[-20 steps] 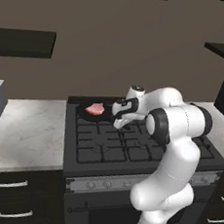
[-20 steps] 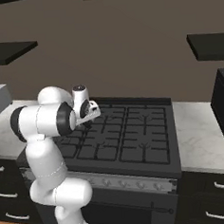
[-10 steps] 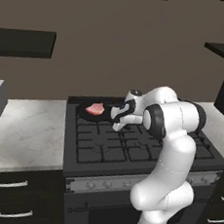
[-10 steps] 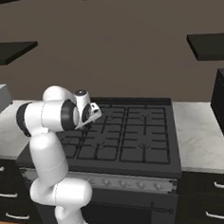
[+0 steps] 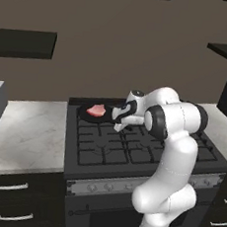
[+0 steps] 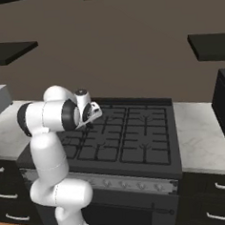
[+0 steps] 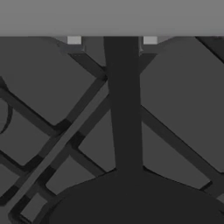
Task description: Pick up the pan with the steak in it and place it on the dining table. Then place the steak on the plate.
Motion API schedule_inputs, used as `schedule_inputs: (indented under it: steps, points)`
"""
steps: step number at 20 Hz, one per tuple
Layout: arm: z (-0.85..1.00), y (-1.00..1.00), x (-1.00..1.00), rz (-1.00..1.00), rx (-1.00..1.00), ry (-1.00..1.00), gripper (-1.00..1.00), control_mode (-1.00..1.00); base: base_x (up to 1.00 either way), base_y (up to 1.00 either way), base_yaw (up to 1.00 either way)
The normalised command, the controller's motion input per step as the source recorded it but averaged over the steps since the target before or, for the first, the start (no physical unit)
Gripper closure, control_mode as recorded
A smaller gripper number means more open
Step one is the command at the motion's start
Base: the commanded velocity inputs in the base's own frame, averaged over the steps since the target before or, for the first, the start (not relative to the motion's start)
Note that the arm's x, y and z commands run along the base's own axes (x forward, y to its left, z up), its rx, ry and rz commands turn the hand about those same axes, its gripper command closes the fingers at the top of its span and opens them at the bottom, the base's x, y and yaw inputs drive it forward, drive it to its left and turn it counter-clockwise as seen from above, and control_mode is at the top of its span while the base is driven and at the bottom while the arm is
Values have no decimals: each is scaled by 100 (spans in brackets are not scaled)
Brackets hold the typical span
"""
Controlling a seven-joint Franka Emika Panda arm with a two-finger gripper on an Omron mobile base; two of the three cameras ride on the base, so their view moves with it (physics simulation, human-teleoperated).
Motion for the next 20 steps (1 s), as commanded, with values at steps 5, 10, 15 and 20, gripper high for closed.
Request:
schedule_inputs:
  steps: [5,10,15,20]
  points:
    - [40,0,-3,0,3,-4,100,-100,0,0,0]
    - [56,0,-38,0,1,-4,100,-100,0,0,0]
    - [55,-1,-69,6,0,0,100,-100,0,0,0]
    - [54,-6,-85,9,0,0,100,-100,0,0,0]
